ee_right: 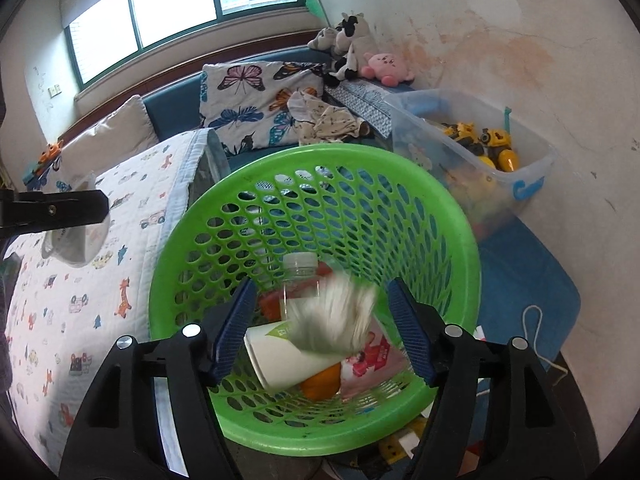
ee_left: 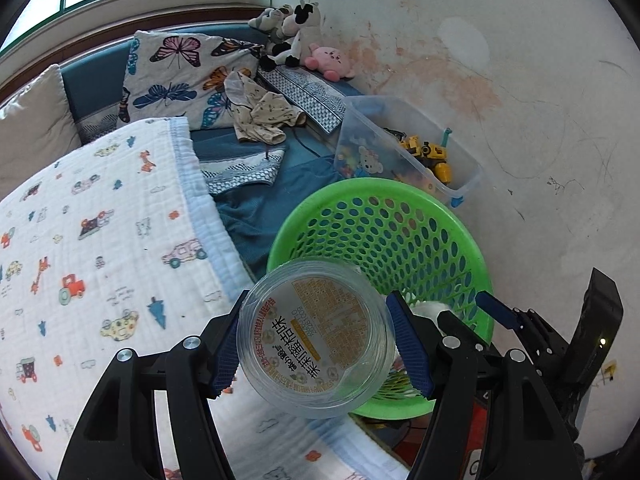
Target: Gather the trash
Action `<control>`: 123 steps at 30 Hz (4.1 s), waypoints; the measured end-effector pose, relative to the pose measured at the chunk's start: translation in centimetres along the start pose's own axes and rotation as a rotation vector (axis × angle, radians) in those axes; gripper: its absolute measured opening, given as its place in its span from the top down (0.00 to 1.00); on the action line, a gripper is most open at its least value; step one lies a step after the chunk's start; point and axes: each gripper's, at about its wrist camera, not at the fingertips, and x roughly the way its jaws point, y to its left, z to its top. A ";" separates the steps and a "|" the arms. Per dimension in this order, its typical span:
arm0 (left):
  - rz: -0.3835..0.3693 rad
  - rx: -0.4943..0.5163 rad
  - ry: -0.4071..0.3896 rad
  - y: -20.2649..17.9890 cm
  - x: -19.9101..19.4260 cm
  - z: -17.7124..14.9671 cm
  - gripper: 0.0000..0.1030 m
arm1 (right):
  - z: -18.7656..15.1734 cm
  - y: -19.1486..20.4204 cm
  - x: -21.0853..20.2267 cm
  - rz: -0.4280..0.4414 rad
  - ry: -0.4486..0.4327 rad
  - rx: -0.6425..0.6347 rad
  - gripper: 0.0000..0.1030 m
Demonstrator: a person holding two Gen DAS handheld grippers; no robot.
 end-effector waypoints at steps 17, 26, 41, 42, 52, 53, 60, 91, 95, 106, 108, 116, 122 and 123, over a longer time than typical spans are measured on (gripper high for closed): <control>-0.047 0.005 0.038 -2.2 3.3 -0.1 0.37 | -1.1 0.0 -2.6 0.034 -0.030 -0.012 0.30; -0.064 -0.001 0.034 -2.3 3.6 -0.2 0.32 | -1.4 0.5 -3.4 0.053 -0.041 -0.015 0.30; -0.040 0.031 -0.030 -1.3 -0.3 -1.7 0.23 | -2.3 1.9 -5.4 0.099 -0.062 -0.006 0.29; -0.036 0.031 -0.036 -1.2 -0.7 -1.9 0.23 | -2.4 2.1 -5.7 0.106 -0.066 -0.006 0.29; 0.021 0.028 -0.106 1.3 -6.0 -4.8 0.17 | -3.9 4.7 -8.0 0.151 -0.079 -0.034 0.28; 0.026 0.025 -0.111 1.7 -6.5 -5.2 0.17 | -4.0 5.0 -8.2 0.156 -0.078 -0.034 0.23; 0.112 0.031 -0.168 4.4 -10.8 -8.3 0.12 | -5.3 7.8 -9.4 0.180 -0.083 -0.065 0.22; 0.360 -0.081 -0.325 11.6 -21.6 -20.8 0.07 | -10.2 16.6 -14.4 0.176 -0.121 -0.135 0.08; 0.380 -0.079 -0.337 11.5 -22.1 -21.6 0.07 | -10.6 16.7 -14.7 0.174 -0.121 -0.132 0.08; 0.428 -0.089 -0.365 11.1 -22.9 -23.5 0.07 | -11.2 16.9 -15.4 0.172 -0.129 -0.109 0.08; 0.435 -0.091 -0.364 11.0 -22.9 -23.7 0.07 | -11.4 17.1 -15.3 0.174 -0.126 -0.111 0.08; 0.457 -0.093 -0.368 10.8 -23.0 -24.1 0.07 | -11.5 17.3 -15.5 0.186 -0.125 -0.113 0.08; 0.459 -0.095 -0.371 10.6 -23.1 -24.4 0.07 | -11.6 17.3 -15.4 0.188 -0.122 -0.111 0.08; 0.460 -0.096 -0.370 10.5 -23.1 -24.5 0.07 | -11.6 17.3 -15.4 0.189 -0.120 -0.112 0.08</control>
